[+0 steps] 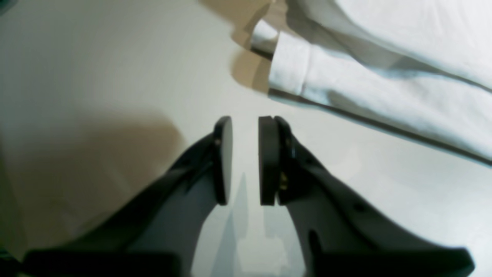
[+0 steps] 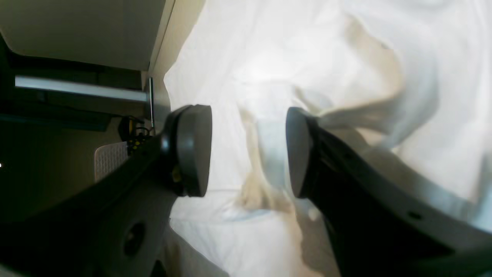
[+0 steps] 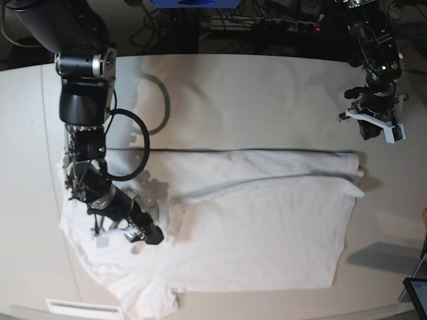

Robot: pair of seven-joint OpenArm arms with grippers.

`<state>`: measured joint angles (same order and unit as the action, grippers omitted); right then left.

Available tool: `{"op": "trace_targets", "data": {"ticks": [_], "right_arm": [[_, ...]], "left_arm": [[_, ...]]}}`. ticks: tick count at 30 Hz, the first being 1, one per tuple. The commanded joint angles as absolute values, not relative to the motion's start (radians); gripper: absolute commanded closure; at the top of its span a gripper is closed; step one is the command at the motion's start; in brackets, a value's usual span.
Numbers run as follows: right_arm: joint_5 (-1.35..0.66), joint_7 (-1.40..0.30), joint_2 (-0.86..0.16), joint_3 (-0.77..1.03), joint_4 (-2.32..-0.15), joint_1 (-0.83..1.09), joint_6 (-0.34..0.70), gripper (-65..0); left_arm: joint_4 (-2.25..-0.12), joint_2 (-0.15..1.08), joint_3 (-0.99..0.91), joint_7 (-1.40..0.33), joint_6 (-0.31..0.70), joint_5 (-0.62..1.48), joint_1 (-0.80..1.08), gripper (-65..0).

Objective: Fold the T-shirt properly
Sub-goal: 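Lower the left gripper onto the opposite side edge of the shirt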

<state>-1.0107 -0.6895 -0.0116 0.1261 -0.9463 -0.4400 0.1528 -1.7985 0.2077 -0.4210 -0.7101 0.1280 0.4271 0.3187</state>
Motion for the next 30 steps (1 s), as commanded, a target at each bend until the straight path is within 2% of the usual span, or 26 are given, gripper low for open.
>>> {"op": "trace_targets", "data": {"ticks": [1,3,9,11,14,16,20,26,30], "right_arm": [[-1.036,-0.682,-0.016,0.124,-0.981,-0.478,0.213,-29.9],[-1.035,-0.707,-0.024,0.124,-1.010,-0.472,0.282,-29.7],[-1.033,-0.803,-0.074,0.124,-1.204,-0.398,0.291,-29.3],[-1.033,-0.812,-0.097,0.122,-1.291,-0.354,0.291,-26.8],[-1.033,-0.816,-0.137,0.122,-1.362,-0.308,0.291,-23.4],[-1.033,-0.816,-0.157,0.124,-1.372,-0.280,0.291,-22.9],[-1.033,-0.814,-0.183,0.125,-1.372,-0.232,0.291,-22.9],[-1.033,-0.812,-0.183,0.125,-1.371,-0.182,0.291,-22.8],[-1.033,-0.814,-0.183,0.125,-1.371,-0.170,0.291,-22.6]], "left_arm": [[-1.821,0.226,-0.423,-0.685,0.125,0.437,0.312,-11.9],[-1.821,0.228,-0.423,-0.687,0.127,0.437,0.282,-11.9],[-1.816,0.228,-0.421,-0.693,0.127,0.440,0.214,-12.6],[-1.814,0.219,-0.421,-0.694,0.127,0.440,0.197,-18.6],[-1.816,0.180,-0.426,-0.694,0.127,0.441,0.193,-32.1],[-1.813,0.162,-0.432,-0.694,0.127,0.441,0.191,-37.5],[-1.756,0.142,-0.432,-0.693,0.127,0.450,0.150,-38.1],[-1.655,0.147,-0.430,-0.693,0.127,0.590,0.070,-38.1],[-1.598,0.147,-0.424,-0.693,0.125,0.590,0.028,-38.1]]}}
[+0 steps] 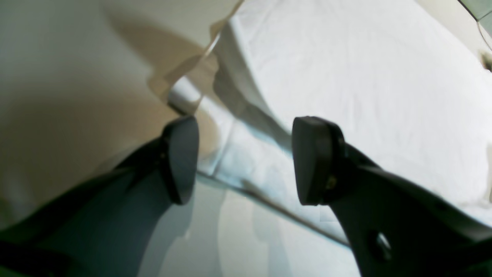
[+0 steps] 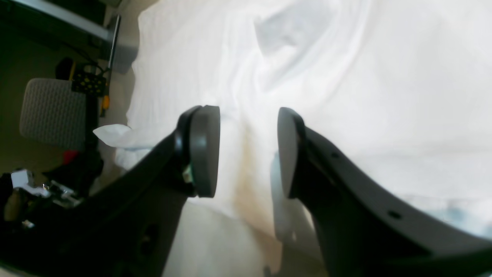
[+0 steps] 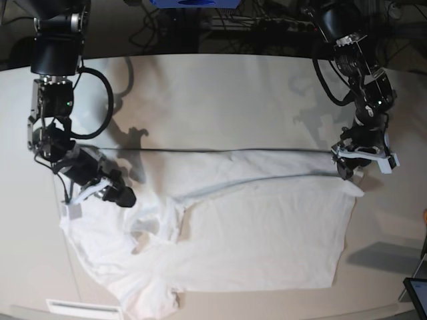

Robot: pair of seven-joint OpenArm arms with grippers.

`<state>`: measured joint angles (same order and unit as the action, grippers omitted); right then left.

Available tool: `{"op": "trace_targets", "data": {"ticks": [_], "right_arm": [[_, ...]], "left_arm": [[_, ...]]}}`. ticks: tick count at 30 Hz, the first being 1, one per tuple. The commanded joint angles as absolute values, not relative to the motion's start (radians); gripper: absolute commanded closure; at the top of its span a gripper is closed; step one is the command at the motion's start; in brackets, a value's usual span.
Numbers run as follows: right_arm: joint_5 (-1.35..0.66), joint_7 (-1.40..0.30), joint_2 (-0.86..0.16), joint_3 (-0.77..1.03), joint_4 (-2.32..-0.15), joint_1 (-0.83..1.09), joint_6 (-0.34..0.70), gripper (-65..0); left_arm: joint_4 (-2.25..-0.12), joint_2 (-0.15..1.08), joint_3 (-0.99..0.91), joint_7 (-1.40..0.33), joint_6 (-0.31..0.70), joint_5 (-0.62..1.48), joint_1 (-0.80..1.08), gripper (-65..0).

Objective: Fold the T-shirt properly

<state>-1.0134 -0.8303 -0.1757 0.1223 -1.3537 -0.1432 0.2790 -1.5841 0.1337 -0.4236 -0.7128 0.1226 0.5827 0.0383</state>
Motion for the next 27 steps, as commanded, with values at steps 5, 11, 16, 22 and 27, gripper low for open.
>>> {"op": "trace_targets", "data": {"ticks": [5,11,16,22,27], "right_arm": [[-1.033,-0.814,-0.182,0.125,-1.372,-0.153,0.291,-22.6],[-1.035,-0.816,-0.180,0.125,-1.372,-0.148,0.291,-22.6],[-1.035,-0.816,-0.180,0.125,-1.372,-0.148,0.291,-22.6],[-1.035,-0.816,-0.179,0.125,-1.368,-0.148,0.291,-22.6],[-1.035,-0.816,-0.179,0.125,-1.365,-0.148,0.291,-22.6]], "left_arm": [[-1.532,0.147,-0.424,-0.693,0.125,0.593,-0.024,-38.1],[-1.461,0.143,-0.423,-0.693,0.125,0.593,-0.082,-38.0],[-1.432,0.142,-0.421,-0.693,0.125,0.593,-0.111,-37.8],[-1.386,0.142,-0.417,-0.694,0.125,0.595,-0.154,-17.0],[-1.362,0.147,-0.340,-0.694,0.125,0.595,-0.174,0.0]]}}
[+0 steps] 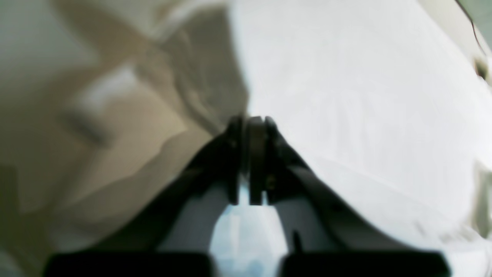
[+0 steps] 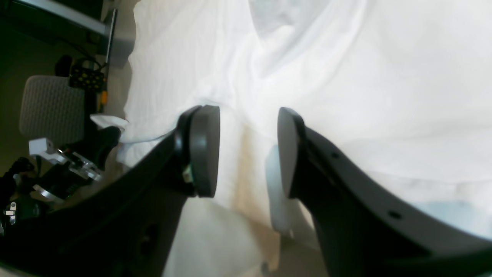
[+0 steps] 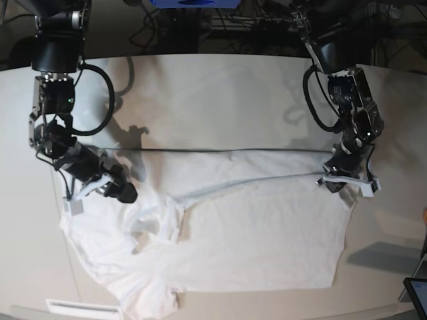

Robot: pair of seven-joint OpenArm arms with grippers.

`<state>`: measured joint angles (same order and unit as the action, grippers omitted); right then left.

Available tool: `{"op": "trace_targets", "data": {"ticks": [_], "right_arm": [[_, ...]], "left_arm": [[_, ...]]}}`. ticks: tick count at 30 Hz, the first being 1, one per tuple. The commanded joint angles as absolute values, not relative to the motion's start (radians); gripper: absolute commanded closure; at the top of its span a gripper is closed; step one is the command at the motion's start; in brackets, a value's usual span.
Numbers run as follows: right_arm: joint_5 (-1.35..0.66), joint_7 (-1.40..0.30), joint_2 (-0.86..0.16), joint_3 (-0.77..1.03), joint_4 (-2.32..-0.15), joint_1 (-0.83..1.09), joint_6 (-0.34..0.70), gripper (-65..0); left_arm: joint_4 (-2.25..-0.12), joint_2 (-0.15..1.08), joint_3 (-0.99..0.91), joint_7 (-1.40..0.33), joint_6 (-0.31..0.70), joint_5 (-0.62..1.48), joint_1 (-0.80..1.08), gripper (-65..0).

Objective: Fold the T-shirt properly

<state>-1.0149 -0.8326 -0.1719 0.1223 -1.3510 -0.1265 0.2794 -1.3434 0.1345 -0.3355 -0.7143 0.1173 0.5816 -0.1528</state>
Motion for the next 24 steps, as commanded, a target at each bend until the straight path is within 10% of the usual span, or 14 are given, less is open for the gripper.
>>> {"op": "trace_targets", "data": {"ticks": [1,24], "right_arm": [[-1.035,-0.816,-0.179,0.125,-1.365,-0.148,0.291,-22.6],[-1.035,-0.817,-0.180,0.122,-1.369,-0.107,0.295,-22.6]], "left_arm": [[-1.365,0.143,-0.338,-0.694,0.125,0.595,-0.176,0.0],[-1.216,0.145,-0.464,-0.684,0.120,0.588,-0.320,0.0]]}}
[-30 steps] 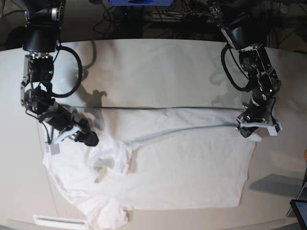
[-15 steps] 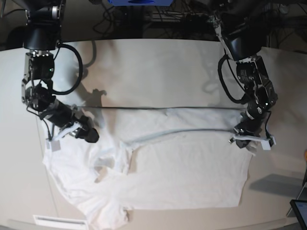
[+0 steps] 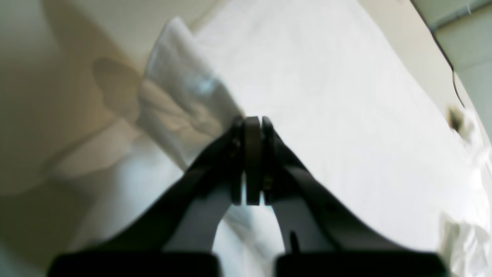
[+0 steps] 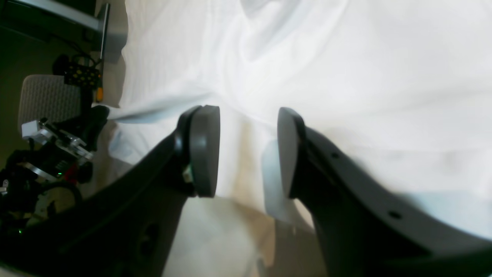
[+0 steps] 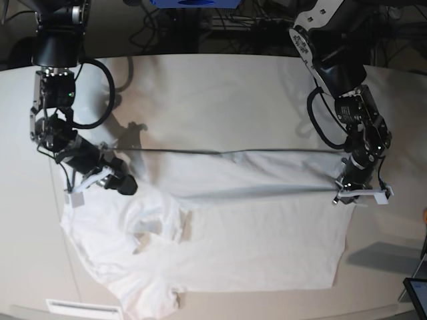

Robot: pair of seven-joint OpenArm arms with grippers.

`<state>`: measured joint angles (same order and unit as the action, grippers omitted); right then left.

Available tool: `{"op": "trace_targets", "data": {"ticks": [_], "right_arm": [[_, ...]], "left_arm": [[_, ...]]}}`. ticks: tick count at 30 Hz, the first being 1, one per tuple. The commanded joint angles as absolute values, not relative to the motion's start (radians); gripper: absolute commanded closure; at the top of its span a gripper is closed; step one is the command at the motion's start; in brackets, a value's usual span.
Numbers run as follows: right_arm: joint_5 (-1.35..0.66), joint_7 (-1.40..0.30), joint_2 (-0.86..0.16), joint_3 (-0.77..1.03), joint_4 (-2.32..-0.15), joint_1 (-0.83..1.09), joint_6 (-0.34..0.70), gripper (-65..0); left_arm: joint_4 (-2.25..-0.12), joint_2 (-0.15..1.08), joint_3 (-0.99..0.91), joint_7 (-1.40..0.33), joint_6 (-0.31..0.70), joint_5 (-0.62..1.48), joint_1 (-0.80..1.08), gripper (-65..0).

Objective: Fold the T-shirt properly

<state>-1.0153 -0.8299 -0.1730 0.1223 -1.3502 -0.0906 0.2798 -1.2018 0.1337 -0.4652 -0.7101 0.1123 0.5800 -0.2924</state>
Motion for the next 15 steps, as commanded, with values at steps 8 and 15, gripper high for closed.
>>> {"op": "trace_targets", "data": {"ticks": [8,15], "right_arm": [[-1.033,-0.814,-0.183,-0.054,-1.371,-0.104,0.415,-22.5],[-1.033,-0.811,-0.180,-0.157,-1.372,-0.105,0.415,-22.3]], "left_arm": [[-1.148,0.157,-0.464,-0.641,0.120,0.587,-0.338,0.0],[-1.155,0.160,-0.464,-0.639,0.120,0.587,-0.338,-18.3]]}}
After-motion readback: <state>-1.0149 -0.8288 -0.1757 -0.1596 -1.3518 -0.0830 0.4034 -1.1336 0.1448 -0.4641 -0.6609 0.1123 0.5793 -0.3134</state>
